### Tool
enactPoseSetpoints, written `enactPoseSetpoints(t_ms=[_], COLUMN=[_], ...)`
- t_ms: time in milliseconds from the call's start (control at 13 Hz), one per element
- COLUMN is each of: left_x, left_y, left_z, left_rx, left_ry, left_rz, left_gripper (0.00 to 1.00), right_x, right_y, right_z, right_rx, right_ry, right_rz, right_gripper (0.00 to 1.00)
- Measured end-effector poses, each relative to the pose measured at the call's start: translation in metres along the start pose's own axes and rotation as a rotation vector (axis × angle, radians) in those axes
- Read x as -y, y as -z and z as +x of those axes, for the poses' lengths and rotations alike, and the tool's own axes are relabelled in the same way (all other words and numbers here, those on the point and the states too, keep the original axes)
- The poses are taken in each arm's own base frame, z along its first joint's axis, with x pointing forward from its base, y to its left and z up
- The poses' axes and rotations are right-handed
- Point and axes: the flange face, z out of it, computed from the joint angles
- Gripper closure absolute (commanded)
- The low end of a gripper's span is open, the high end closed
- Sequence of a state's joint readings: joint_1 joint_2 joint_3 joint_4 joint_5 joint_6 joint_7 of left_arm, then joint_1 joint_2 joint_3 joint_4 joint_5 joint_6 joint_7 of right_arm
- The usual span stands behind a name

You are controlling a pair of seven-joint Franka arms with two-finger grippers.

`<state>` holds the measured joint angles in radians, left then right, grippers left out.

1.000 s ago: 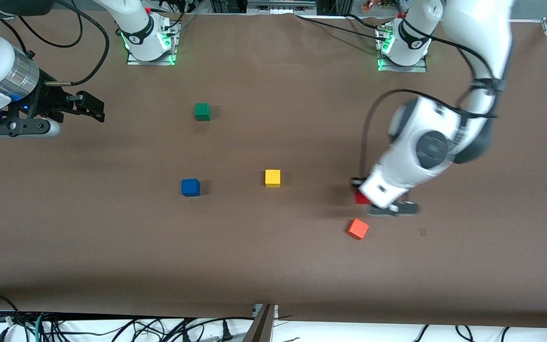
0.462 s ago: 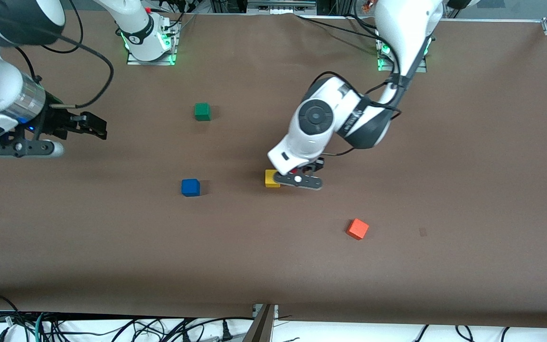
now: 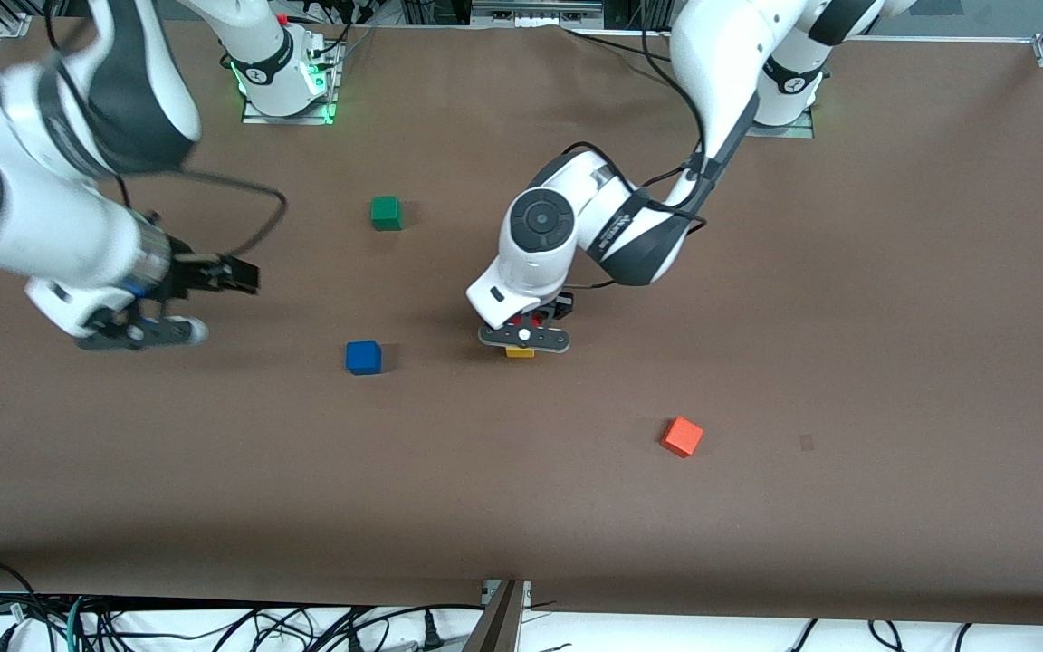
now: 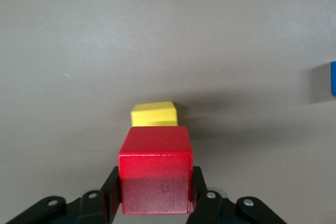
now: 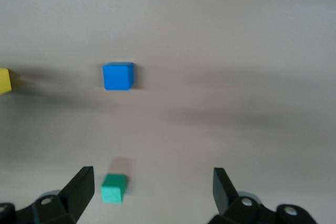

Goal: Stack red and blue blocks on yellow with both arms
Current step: 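Lower the red cube onto the yellow cube while the right gripper grasps blue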

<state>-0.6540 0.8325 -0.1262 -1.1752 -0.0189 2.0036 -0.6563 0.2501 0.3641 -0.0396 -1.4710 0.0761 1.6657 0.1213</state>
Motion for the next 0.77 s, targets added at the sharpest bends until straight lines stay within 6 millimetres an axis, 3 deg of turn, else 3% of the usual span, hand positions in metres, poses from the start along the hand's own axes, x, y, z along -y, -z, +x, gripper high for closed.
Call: enactPoseSetpoints(t_ms=[154,462,615,769], left_x=[-0.010,-0.009,-0.004,-0.002], left_y=[-0.017,-0.033,-0.038,-0.040], left_z=[-0.005,-0.004,0.000,0.001], left_rx=[0.012,0.024,0.026,0.025], left_ry=[-0.008,-0.007,0.001,0.004], left_rz=[0.008,0.020,0.030,0.033], left_gripper=[1.00,1.00,1.00,0.99], right_x=[0.010,0.022,0.036,0.059], right_y=[-0.037,-0.114,-0.142,-0.156], right_z=[0.021,0.052,0.054,0.050], right_rx=[0.000,0.005,-0.007,-0.017], right_ry=[0.000,-0.015,-0.013,-0.011], right_rz=[0.028,0.068,0.063,0.058], right_gripper=[0.00,0.00,0.00,0.00])
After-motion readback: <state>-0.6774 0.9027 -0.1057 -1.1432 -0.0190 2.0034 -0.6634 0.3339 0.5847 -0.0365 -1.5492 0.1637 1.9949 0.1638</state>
